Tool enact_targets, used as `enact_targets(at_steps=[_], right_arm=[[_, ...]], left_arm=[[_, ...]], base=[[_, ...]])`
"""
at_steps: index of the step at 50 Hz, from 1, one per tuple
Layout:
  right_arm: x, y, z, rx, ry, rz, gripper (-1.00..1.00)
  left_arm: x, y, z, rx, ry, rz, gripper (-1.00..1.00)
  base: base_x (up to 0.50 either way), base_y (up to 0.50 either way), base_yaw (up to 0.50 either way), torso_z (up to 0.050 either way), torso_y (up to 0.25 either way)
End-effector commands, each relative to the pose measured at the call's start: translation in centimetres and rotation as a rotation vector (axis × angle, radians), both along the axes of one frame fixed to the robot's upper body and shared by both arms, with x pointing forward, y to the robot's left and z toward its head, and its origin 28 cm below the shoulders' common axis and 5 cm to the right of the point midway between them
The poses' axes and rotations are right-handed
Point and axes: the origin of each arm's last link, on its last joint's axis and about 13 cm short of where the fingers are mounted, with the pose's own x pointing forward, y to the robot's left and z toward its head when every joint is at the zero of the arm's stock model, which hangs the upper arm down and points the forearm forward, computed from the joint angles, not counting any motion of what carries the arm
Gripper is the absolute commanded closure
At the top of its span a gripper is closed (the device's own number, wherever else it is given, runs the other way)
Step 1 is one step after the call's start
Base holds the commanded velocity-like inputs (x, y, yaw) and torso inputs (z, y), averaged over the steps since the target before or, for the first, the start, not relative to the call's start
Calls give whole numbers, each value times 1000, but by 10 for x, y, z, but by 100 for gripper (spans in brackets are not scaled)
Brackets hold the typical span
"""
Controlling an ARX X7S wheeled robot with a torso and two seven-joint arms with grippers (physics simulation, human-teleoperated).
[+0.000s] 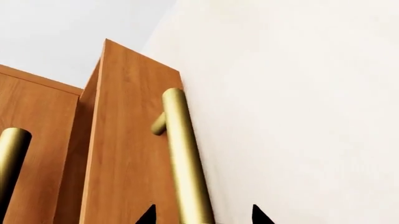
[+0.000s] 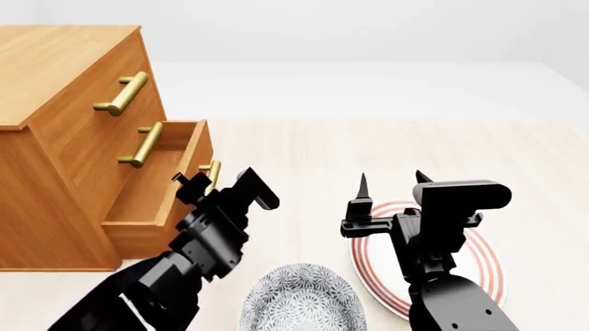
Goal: Open the bottom drawer of the cabinet.
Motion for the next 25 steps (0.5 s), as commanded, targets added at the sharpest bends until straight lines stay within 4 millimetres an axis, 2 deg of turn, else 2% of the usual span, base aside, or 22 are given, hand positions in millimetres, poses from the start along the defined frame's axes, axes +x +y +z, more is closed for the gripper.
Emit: enact_targets(at_steps=[1,11,20,25], right_arm=[[1,0,0,0,2,0,-100],[0,1,2,-2,-3,8,-100],[1,2,3,-1,-6,11,-100],[1,2,2,0,-4,8,-100]], left_arm=[[-1,-16,10,-61,-16,-64,-100],[-6,-18,26,-73,-56,-87,-100],[-16,-17,81,-185,-228,-102,-100],[-19,-12,102,-253,-287,-68,-100]], base=[[0,0,0,0,0],[0,0,0,0,0],[0,0,0,0,0],[0,0,0,0,0]])
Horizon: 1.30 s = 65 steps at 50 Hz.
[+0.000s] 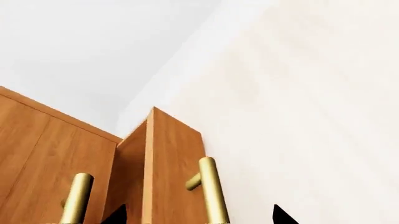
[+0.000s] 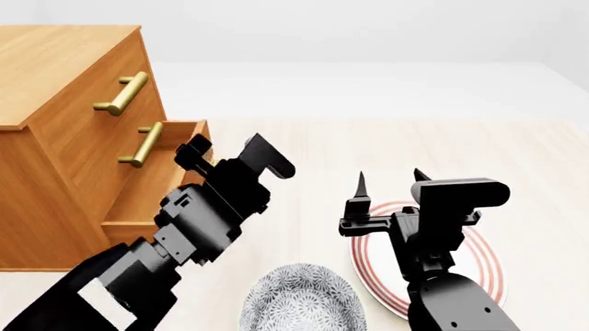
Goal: Open the bottom drawer of the cabinet.
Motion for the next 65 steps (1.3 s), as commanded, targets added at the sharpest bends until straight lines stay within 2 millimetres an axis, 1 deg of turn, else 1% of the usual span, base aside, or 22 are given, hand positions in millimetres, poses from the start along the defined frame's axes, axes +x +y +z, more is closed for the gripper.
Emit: enact_targets(at_steps=[1,3,4,5,6,8,9,10,18,19,20,23,24,25,26,38,47,53,65], right_arm=[[0,0,-1,2,1,1,-100],[1,0,-1,3,2,1,-100],[1,0,-1,2,2,1,-100],[1,0,-2,3,2,1,-100],[1,0,-2,3,4,0,-100],[1,0,-2,3,4,-1,-100],[1,0,-2,4,2,0,-100],[1,0,-2,4,2,0,-100],[1,0,-2,4,3,-1,-100],[0,0,-2,4,2,0,-100],[0,0,-2,4,2,0,-100],[1,1,-2,3,3,1,-100],[0,1,-2,3,2,1,-100],[0,1,-2,3,2,2,-100],[1,1,-1,3,2,1,-100],[1,2,0,0,3,5,-100],[1,1,1,0,2,4,-100],[1,1,0,-2,4,3,-100],[1,1,-3,0,9,2,-100]], left_arm=[[-11,6,47,-136,-126,7,-100],[-10,8,50,-191,-119,33,-100],[-9,8,51,-188,-121,58,-100],[-8,9,52,-228,-115,52,-100],[-6,10,52,-213,-126,101,-100],[-4,11,51,-258,-101,81,-100],[-2,12,49,-264,-83,124,-100],[-1,12,48,-292,-64,91,-100],[5,15,42,-361,-3,111,-100],[5,15,41,-330,-5,172,-100],[5,15,41,-375,25,137,-100],[4,15,43,-419,53,142,-100],[4,16,44,-413,47,142,-100],[5,16,43,-379,49,228,-100],[5,16,43,-391,52,195,-100],[9,24,40,-354,45,260,-100],[13,26,35,-406,108,258,-100],[14,29,30,-421,134,268,-100],[24,38,15,-411,144,342,-100]], base=[[0,0,0,0,0],[0,0,0,0,0],[0,0,0,0,0],[0,0,0,0,0],[0,0,0,0,0],[0,0,0,0,0],[0,0,0,0,0],[0,0,0,0,0],[0,0,0,0,0],[0,0,0,0,0],[0,0,0,0,0],[0,0,0,0,0],[0,0,0,0,0],[0,0,0,0,0],[0,0,0,0,0],[0,0,0,0,0],[0,0,0,0,0],[0,0,0,0,0],[0,0,0,0,0]])
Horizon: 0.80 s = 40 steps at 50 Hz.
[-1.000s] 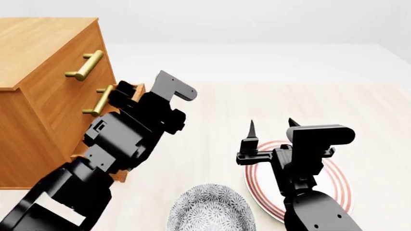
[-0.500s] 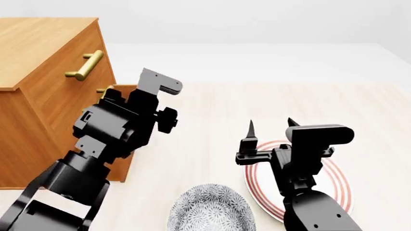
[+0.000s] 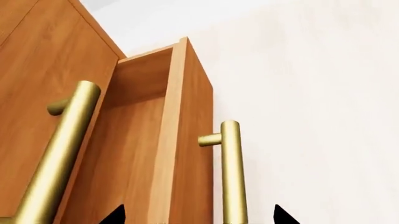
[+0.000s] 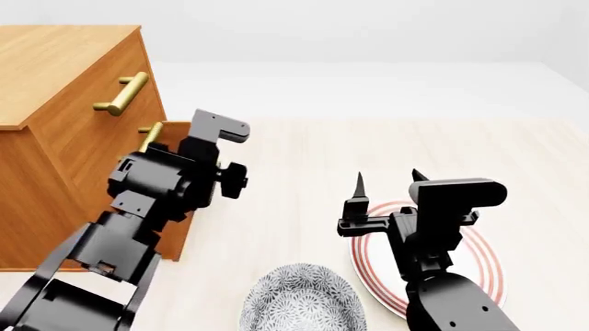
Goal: Open the bottom drawer of the cabinet.
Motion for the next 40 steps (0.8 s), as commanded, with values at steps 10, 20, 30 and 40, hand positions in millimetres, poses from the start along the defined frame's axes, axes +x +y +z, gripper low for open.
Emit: enact_targets(at_steps=[10,20,30,40], right_arm=[[0,1,-3,-2,7,2,-100],[0,2,-2,-5,8,5,-100],[0,2,-1,-6,8,6,-100],[0,2,-3,-5,11,5,-100]], left_arm=[[10,11,-17,-26,65,56,-100],[13,17,-22,-35,94,77,-100],[13,22,-23,-44,125,108,-100],[9,23,-27,-106,200,60,-100]], base=[[0,0,0,0,0],[0,0,0,0,0],[0,0,0,0,0],[0,0,0,0,0]])
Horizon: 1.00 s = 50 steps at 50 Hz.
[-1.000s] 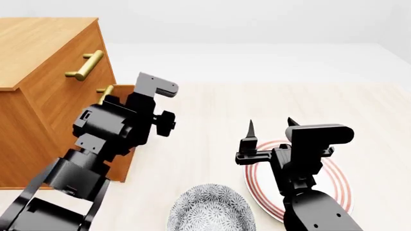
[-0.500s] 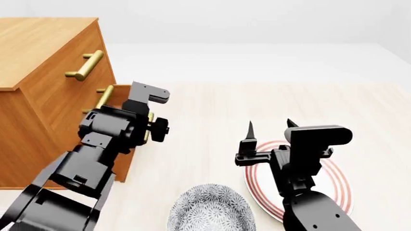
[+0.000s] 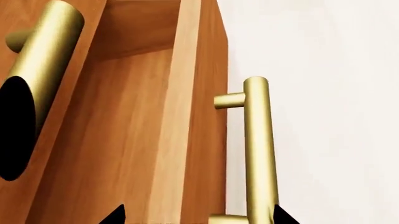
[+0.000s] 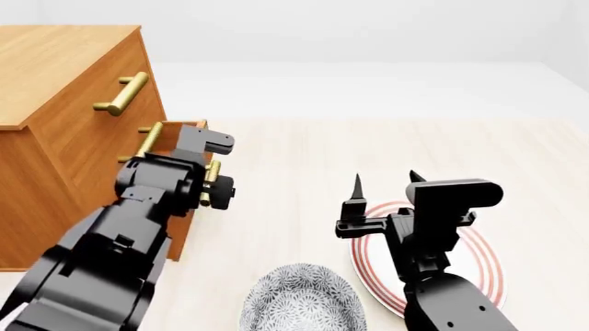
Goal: Open the bottom drawer of the cabinet.
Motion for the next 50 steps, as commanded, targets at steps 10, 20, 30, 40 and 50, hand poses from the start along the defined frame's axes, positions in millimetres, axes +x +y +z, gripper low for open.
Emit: enact_targets(at_steps=[10,20,30,40,50], right_arm=[[0,1,-2,0,4,1,-100],[0,0,-3,0,6,1,-100],[0,1,-2,-1,6,4,-100],[1,0,0,0,0,3,-100],[0,-2,1,7,-9,-3,-100]], left_arm=[[-5,0,-9,-120,98,-70,-100],[-6,-5,-7,-203,114,-158,-100],[-14,-12,3,-221,81,-225,-100],[-19,-30,11,-248,51,-314,-100],[-13,-53,0,-276,58,-362,-100]], base=[[0,0,0,0,0],[0,0,0,0,0],[0,0,0,0,0],[0,0,0,0,0],[0,0,0,0,0]])
